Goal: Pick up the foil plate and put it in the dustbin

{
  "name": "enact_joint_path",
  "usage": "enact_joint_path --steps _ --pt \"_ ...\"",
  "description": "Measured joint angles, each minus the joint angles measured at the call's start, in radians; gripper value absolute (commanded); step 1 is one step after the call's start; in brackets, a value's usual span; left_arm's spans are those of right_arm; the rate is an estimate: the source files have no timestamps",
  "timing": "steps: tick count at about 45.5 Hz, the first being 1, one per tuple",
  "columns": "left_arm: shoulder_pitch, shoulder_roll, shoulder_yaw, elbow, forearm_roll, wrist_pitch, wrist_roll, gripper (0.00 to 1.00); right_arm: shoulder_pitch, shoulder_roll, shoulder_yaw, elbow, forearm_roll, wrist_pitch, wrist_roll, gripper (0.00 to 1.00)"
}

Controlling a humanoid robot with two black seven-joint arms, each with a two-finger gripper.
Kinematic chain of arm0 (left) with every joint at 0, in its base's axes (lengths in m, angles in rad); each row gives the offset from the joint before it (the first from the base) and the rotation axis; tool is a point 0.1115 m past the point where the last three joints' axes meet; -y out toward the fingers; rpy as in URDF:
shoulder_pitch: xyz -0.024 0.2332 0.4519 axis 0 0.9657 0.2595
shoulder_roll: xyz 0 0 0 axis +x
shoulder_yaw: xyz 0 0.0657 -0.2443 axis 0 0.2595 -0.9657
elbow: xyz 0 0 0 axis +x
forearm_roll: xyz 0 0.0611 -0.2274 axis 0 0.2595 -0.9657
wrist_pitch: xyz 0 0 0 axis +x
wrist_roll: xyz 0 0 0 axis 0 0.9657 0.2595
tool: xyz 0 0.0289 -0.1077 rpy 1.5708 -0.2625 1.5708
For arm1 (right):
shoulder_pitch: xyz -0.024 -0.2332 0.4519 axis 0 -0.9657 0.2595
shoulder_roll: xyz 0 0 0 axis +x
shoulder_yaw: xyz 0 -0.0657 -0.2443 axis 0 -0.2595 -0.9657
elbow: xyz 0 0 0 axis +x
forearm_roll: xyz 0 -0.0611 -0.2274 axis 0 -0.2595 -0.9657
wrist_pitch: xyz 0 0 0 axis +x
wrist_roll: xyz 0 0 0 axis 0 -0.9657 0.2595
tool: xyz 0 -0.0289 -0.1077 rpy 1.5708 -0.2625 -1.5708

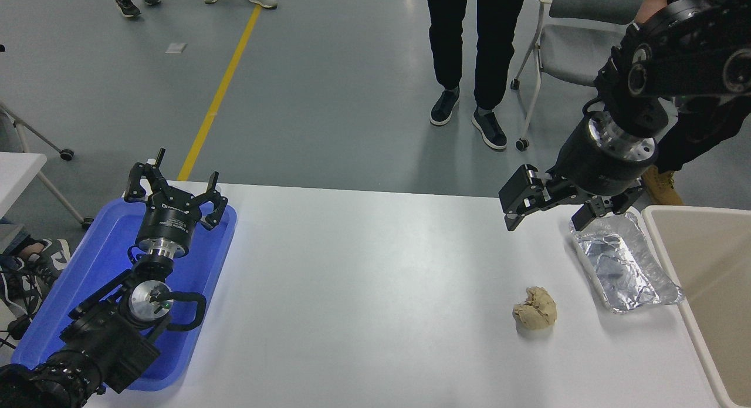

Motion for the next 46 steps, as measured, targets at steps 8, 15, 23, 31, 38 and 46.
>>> enact_joint_path --steps 8,15,23,31,38,46 --pt "0.000 0.000 0.000 0.000 0.000 0.000 -0.001 1.00 -0.002 0.004 0.000 -0.004 0.000 0.000 0.000 1.00" --pt "0.000 0.000 0.000 0.000 0.000 0.000 -0.001 1.00 -0.004 0.006 0.004 -0.007 0.000 0.000 0.001 1.00" --pt "0.000 0.000 0.000 0.000 0.000 0.000 -0.001 1.00 -0.009 0.006 0.006 -0.014 0.000 0.000 0.001 1.00" --pt "0.000 0.000 0.000 0.000 0.000 0.000 0.000 1.00 -0.015 0.004 0.008 -0.022 0.000 0.000 0.001 1.00" --pt "0.000 0.000 0.000 0.000 0.000 0.000 0.000 1.00 -0.029 0.002 0.005 -0.042 0.000 -0.010 0.001 1.00" --pt "0.000 0.000 0.000 0.000 0.000 0.000 0.000 1.00 -0.058 -0.014 -0.002 -0.078 -0.010 -0.049 0.002 1.00"
